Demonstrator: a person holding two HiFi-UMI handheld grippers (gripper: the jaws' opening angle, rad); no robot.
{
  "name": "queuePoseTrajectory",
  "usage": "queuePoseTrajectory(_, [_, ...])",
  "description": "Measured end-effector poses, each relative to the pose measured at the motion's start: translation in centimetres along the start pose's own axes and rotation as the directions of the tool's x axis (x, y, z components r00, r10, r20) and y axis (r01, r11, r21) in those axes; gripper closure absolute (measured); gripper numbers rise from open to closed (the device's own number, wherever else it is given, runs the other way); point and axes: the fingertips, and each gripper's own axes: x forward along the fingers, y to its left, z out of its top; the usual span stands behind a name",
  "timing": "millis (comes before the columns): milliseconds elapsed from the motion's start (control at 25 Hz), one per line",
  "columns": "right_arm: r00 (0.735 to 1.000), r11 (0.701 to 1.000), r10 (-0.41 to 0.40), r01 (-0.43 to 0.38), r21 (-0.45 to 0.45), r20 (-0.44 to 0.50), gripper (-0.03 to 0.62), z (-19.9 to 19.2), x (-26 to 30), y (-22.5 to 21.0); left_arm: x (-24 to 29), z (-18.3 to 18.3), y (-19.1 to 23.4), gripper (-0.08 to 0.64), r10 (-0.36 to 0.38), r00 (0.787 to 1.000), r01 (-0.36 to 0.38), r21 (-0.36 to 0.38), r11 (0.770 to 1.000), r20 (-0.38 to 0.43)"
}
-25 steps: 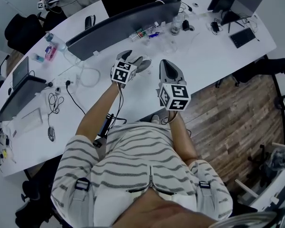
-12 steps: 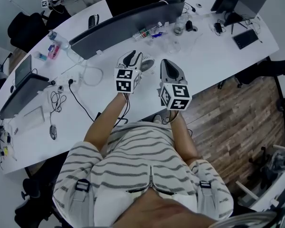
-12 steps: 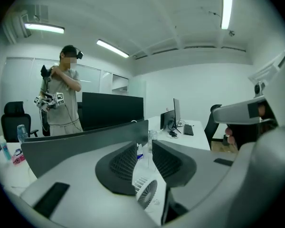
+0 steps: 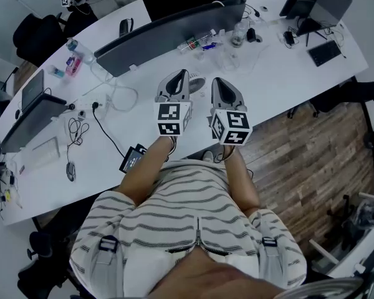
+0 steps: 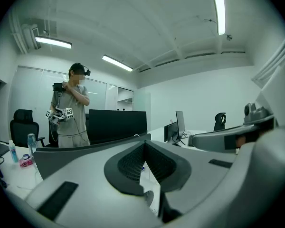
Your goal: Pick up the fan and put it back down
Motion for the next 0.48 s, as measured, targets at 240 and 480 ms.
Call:
queuePoseTrajectory(240, [1.000,1.000,-0.004,0.004,-0.006,0.001,0.580,0.0,-0.3,0.1,-1.4,0.6,-1.1,0.552,-0.002,1.000,0.002,0.004,1.000,0.023])
queuePoseTrajectory(480, [1.000,1.000,0.003,-0.003,-0.013,0.003,0.580,0.2,-0.4,0.5,-1.9,1.1,-1.4,0.552,0.001,0.999,-0.001,0.003,1.000,0.034])
